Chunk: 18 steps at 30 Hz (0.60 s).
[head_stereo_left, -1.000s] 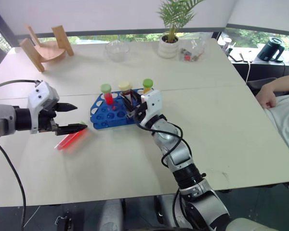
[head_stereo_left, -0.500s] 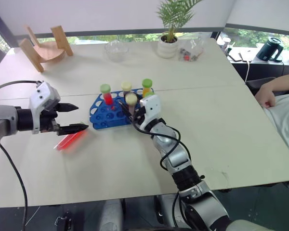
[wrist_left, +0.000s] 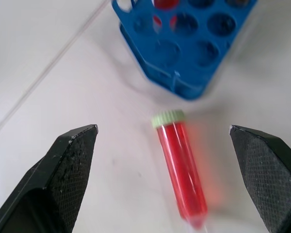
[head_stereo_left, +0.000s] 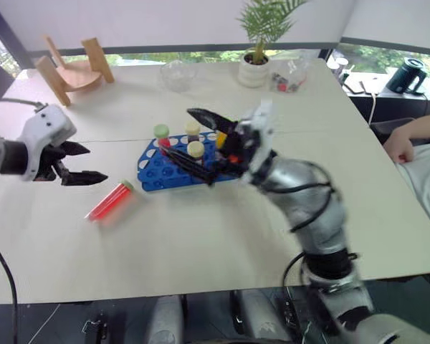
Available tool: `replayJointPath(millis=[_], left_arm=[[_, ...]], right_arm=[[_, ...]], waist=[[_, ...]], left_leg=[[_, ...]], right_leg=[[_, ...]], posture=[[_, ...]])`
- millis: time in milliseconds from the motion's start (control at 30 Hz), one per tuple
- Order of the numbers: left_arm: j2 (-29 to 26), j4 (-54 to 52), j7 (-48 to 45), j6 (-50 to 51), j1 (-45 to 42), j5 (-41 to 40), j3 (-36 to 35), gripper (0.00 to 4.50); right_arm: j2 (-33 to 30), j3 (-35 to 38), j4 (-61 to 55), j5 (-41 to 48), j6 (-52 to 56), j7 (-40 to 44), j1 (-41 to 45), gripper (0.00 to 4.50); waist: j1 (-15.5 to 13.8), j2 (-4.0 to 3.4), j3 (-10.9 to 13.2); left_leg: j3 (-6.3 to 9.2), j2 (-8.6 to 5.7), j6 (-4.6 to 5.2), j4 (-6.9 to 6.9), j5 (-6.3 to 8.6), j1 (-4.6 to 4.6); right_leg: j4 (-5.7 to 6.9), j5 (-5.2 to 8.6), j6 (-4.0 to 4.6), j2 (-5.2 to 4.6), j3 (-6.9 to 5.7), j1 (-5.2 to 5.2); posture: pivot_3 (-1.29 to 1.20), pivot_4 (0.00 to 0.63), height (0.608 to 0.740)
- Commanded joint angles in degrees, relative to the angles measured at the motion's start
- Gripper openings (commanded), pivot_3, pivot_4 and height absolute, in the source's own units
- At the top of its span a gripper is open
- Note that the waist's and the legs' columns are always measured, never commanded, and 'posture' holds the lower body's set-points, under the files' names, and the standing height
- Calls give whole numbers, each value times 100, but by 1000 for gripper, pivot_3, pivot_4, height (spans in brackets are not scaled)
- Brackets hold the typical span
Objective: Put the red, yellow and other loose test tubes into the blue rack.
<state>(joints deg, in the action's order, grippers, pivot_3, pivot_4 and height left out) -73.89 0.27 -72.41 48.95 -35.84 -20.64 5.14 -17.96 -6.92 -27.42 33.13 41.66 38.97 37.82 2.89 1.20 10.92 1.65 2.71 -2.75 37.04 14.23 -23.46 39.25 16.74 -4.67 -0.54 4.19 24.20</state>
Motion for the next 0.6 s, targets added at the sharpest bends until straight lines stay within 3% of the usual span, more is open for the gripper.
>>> replayJointPath(millis=[33, 167, 300, 433, 567, 600], left_arm=[[-10, 248, -602, 275, -554, 638, 1059, 4500], [507, 1028, -1040, -118, -1274, 1433, 2002, 4500], [1390, 2176, -1097, -280, -2124, 2088, 2610, 4500], [2047, 3295, -1407, -470, -2561, 2570, 3077, 4500], [2333, 4043, -1750, -926, -2754, 2954, 3299, 4500], [2403, 4186, -1805, -994, -2795, 3027, 3316, 4237]], right_arm=[[-690, 374, -261, 1254, 1090, 719, 319, 4463], [-1386, 510, -399, 2017, 1570, 1306, 355, 4463], [-2442, 11, -899, 1633, 1415, 2015, 55, 4463], [-2515, -63, -964, 1582, 1327, 1815, -22, 4463], [-2525, 58, -992, 1642, 1384, 1570, -60, 4463], [-2556, 78, -1011, 1643, 1389, 1527, -74, 4493]], waist=[[-28, -3, 2], [-36, -5, 3], [-59, 4, 6], [-22, 4, 6], [13, 4, 6], [13, 3, 7]], left_leg=[[-1, 0, 2, -2, 1, 1], [3, 7, 12, -6, 6, 1], [7, 6, 15, 6, 8, -12], [4, 2, 20, 8, 10, -15], [5, 5, 21, 6, 11, -14], [7, 5, 21, 6, 11, -13]], right_leg=[[-2, 0, 0, 1, 1, 1], [0, 2, 4, 17, 2, 8], [-6, 2, 1, 18, 1, 10], [-8, 4, -3, 12, 3, 13], [-4, 4, -2, 15, 3, 15], [-3, 4, -2, 15, 2, 15]], posture=[[0, 150, 740], [0, 150, 740], [0, 150, 740], [0, 150, 740], [0, 150, 740], [0, 150, 740]])
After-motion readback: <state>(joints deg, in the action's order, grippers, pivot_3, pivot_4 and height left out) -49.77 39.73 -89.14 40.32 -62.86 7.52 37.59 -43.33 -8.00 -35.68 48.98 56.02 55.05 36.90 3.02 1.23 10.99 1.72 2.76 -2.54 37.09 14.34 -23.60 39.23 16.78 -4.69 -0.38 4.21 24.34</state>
